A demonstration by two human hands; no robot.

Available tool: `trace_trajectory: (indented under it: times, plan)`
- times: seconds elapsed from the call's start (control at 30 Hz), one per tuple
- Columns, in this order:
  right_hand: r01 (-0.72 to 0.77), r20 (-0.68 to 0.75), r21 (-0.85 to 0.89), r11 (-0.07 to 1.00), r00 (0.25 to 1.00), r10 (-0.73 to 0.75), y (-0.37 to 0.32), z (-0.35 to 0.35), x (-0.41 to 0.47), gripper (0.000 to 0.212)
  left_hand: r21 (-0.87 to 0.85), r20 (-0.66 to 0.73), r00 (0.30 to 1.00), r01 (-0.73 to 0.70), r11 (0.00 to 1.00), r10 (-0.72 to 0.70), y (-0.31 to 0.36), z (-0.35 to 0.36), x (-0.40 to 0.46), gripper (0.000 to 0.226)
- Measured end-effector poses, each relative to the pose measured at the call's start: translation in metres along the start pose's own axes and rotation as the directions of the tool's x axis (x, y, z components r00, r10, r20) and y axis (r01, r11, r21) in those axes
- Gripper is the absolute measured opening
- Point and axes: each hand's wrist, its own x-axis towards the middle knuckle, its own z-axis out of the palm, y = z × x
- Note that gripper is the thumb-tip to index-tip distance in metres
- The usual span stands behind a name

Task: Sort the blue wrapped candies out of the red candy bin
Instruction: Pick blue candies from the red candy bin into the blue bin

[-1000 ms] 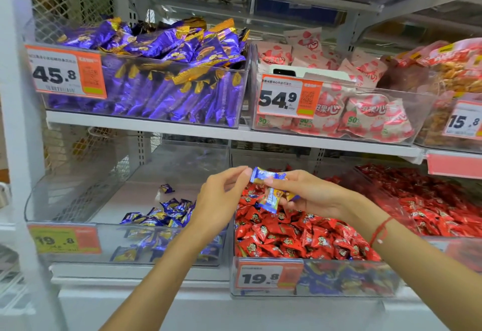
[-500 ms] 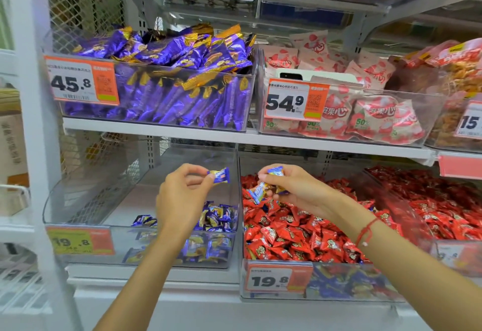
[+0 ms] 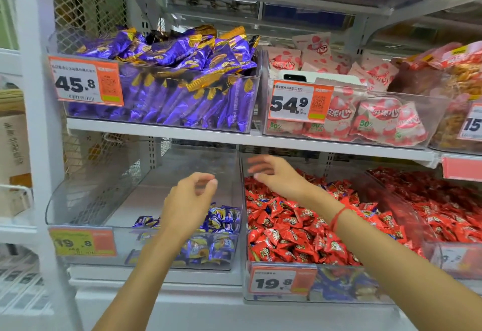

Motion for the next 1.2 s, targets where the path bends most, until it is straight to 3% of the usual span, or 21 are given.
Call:
trace_trajectory:
  times: [0.07,0.13,0.2,0.27,0.33,0.43,0.5,0.63,0.8,1.0,1.2]
  plan:
    - [-0.052,-0.086,-0.129,0.99,0.995,0.041,0.02,-0.01,-0.004,0.033,0.014,0.112,0.993,-0.035,0.999,0.033,0.005,0.018,-0.009,0.039]
    - [-0.056,-0.046,-0.23,0.971,0.998,0.047,0.035,-0.011,-0.006,0.028,0.065,0.196,0.979,-0.068,0.996,0.054,0.007,0.034,-0.017,0.051]
    - [-0.078,0.127,-0.349,0.934,0.983,0.13,0.042,-0.004,-0.005,0.037,0.125,0.213,0.974,-0.101,0.987,0.073,0.008,0.041,-0.021,0.049]
    - [-0.107,0.327,-0.494,0.863,0.897,0.298,0.042,0.002,-0.001,0.063,0.153,0.2,0.976,-0.116,0.981,0.084,0.008,0.042,-0.023,0.048]
    - [-0.105,0.386,-0.596,0.796,0.832,0.399,0.038,0.006,0.004,0.077,0.153,0.199,0.976,-0.125,0.98,0.094,0.008,0.042,-0.024,0.049]
    - [0.045,0.273,-0.752,0.657,0.929,0.249,0.037,0.012,0.01,0.066,0.161,0.194,0.976,-0.13,0.978,0.098,0.007,0.042,-0.023,0.049]
    - [0.065,0.191,-0.754,0.653,0.974,0.124,0.044,0.012,0.01,0.047,0.168,0.196,0.976,-0.132,0.977,0.098,0.008,0.042,-0.023,0.049]
    - [0.049,0.153,-0.574,0.817,0.987,0.048,0.055,-0.006,0.004,0.036,0.184,0.198,0.977,-0.123,0.975,0.086,0.009,0.039,-0.02,0.046]
    - [0.006,0.018,-0.142,0.99,1.0,-0.004,0.055,-0.034,-0.011,0.027,0.241,0.097,0.988,-0.143,0.96,0.123,0.017,0.042,-0.017,0.034]
    - [-0.141,0.01,0.309,0.94,0.989,0.145,0.046,-0.054,-0.033,0.025,0.175,0.065,0.968,-0.25,0.952,0.242,0.035,0.059,-0.021,0.03]
    - [-0.206,0.084,0.478,0.854,0.978,0.188,0.038,-0.051,-0.043,0.025,0.169,0.077,0.971,-0.235,0.957,0.225,0.057,0.08,-0.018,0.038]
